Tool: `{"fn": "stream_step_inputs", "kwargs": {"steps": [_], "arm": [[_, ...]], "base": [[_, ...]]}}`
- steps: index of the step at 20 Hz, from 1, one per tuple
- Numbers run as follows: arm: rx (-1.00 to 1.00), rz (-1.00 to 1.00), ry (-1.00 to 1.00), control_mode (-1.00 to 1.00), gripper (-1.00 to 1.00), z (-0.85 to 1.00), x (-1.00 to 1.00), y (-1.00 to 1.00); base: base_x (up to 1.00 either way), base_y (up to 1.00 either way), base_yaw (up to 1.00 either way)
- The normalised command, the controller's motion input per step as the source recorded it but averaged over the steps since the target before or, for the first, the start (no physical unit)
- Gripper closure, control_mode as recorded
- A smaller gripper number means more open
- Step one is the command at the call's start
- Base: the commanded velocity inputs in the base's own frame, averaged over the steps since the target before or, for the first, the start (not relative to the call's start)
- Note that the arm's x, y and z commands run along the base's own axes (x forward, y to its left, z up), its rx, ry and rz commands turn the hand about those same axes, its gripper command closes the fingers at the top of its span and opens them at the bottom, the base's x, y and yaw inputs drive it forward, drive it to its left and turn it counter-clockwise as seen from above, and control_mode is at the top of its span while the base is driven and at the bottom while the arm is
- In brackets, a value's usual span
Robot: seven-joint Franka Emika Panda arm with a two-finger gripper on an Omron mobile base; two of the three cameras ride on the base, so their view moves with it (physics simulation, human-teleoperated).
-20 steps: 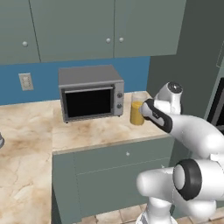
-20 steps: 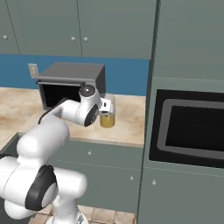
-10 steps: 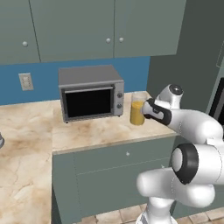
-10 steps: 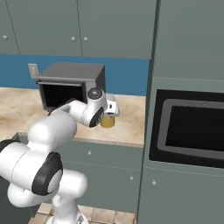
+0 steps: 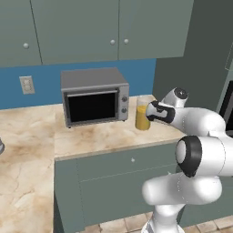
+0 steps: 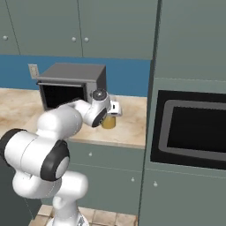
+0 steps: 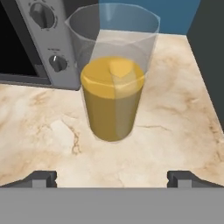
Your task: Move the potato and onion from the top shelf to the second highest shelf to make space. Then, place the pitcher from the counter on the cleared top shelf.
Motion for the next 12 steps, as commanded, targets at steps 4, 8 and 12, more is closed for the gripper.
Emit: {"fn": "stream_step_inputs", "kwargs": {"steps": [4, 8, 12], "arm": [[0.00, 0.03, -0.04, -1.00, -1.00, -0.10, 0.26, 0.00], [0.00, 0.03, -0.07, -1.00, -1.00, -0.17, 0.26, 0.00], [0.00, 0.04, -0.05, -1.00, -1.00, -0.18, 0.31, 0.00]], "base": [[0.00, 0.00, 0.00], [0.00, 0.00, 0.00], [0.00, 0.00, 0.00]]}}
